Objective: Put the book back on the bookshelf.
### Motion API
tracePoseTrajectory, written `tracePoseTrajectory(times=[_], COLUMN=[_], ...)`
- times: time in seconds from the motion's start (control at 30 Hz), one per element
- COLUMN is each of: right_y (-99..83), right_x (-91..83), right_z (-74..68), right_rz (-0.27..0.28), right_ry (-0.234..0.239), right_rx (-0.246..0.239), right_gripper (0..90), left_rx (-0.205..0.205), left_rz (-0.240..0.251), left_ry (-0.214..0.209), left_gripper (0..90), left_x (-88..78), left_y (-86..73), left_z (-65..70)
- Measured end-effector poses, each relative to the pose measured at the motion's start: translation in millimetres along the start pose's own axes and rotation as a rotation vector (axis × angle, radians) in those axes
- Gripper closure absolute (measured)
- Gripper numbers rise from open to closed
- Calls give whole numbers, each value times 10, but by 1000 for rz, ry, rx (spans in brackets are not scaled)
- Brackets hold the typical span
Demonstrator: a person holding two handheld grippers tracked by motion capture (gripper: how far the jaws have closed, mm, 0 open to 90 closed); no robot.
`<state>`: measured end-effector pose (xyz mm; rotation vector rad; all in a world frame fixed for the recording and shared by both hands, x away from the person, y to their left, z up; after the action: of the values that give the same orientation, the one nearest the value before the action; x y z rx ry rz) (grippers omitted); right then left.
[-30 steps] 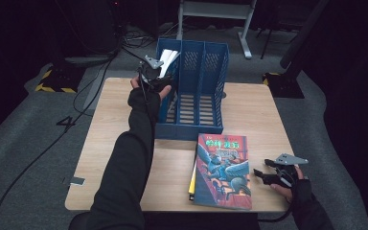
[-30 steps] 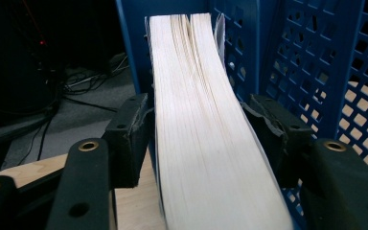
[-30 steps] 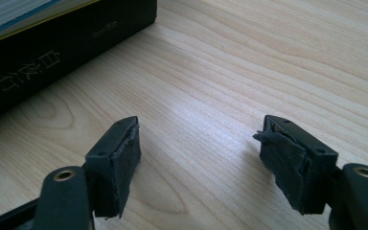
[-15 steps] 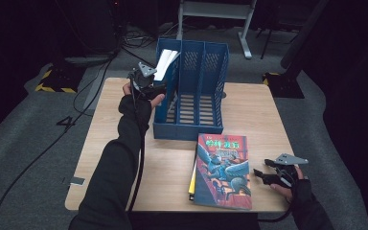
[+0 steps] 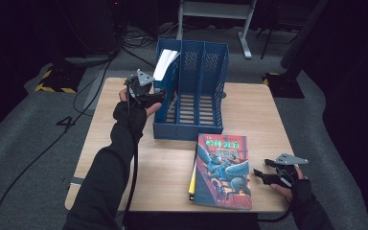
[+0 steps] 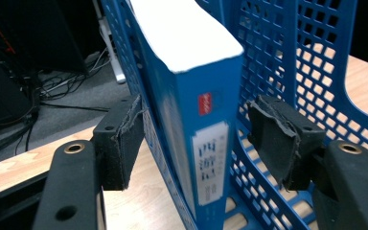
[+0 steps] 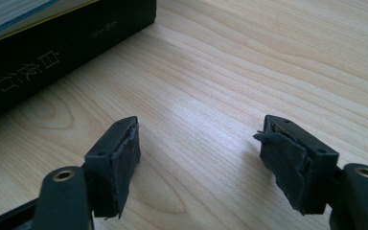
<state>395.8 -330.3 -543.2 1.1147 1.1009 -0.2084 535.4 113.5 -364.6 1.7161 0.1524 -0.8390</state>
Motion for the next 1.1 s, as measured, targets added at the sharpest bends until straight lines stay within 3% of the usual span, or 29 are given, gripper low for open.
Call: tracePoseTrajectory(times=[0.47, 0.87, 1.1], right_y=[0, 1, 0], right_x=[0, 1, 1], right_z=[0, 2, 8], right_rz=[0, -2, -9], right_ry=[0, 0, -6], right_rx=[1, 1, 5], right_gripper=[304, 300, 276], left_rx=[88, 163, 238], left_rz=[-17, -68, -118], left_ry=[-41, -115, -152], left_gripper=[357, 333, 319], left_x=[-91, -90, -50], left_y=[-218, -618, -884], left_z=[177, 378, 521])
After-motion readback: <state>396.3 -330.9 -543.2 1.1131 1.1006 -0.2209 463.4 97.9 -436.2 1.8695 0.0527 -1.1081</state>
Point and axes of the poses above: each handheld gripper's, and its own axes: x roughly forward along the jaws, y roughly out of its top, z roughly to its right, the point moved 6 cm from there along x, roughly forward along the jaws, and after that the axes turned 11 degrees about -z, right-handed, at the moved point
